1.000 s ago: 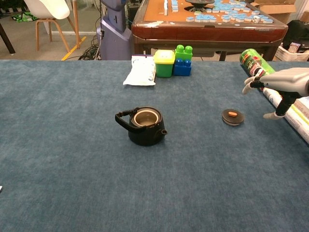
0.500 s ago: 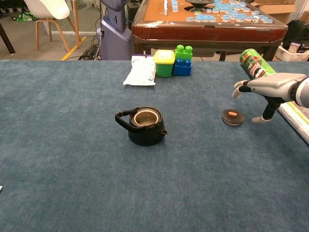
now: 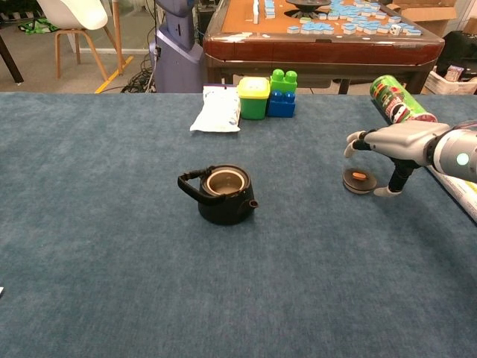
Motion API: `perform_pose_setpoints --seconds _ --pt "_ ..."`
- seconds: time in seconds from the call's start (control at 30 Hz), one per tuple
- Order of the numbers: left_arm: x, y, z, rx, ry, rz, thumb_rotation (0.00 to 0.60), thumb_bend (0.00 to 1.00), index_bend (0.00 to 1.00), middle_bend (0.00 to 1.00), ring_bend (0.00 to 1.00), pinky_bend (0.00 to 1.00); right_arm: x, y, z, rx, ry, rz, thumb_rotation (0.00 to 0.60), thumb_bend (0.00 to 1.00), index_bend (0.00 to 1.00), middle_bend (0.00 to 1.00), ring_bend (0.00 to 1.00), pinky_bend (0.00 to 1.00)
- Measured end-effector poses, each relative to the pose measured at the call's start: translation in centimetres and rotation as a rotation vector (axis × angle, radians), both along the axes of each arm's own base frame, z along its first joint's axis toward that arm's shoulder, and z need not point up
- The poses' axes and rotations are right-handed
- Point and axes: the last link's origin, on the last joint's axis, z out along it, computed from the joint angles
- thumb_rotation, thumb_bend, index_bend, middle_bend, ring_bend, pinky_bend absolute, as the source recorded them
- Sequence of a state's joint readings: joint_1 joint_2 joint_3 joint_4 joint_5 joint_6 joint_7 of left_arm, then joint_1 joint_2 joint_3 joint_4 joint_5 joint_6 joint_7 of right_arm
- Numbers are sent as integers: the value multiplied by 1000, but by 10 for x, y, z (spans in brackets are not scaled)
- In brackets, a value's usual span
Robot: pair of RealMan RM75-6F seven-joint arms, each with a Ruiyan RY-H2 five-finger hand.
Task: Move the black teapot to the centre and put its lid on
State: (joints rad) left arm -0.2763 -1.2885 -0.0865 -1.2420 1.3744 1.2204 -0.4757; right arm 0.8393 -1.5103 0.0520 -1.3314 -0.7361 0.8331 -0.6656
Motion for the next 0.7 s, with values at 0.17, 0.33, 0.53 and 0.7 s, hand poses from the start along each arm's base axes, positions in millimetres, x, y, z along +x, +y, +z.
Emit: perform_pose_setpoints --seconds 0.17,0.33,0.53,0.7 --pt "-1 -1 0 9 -15 -2 600 441 234 0 0 0 2 0 -5 7 3 10 600 314 141 0 0 0" --pt "-3 -1 0 10 -14 -4 600 442 234 0 0 0 3 1 -8 10 10 22 600 318 148 0 0 0" --pt "-4 -2 1 14 -18 -4 600 442 235 0 0 0 2 2 -10 7 11 22 600 329 211 0 0 0" --pt "-6 -2 0 14 -21 3 600 441 234 0 0 0 1 1 -13 11 16 21 600 336 235 0 0 0"
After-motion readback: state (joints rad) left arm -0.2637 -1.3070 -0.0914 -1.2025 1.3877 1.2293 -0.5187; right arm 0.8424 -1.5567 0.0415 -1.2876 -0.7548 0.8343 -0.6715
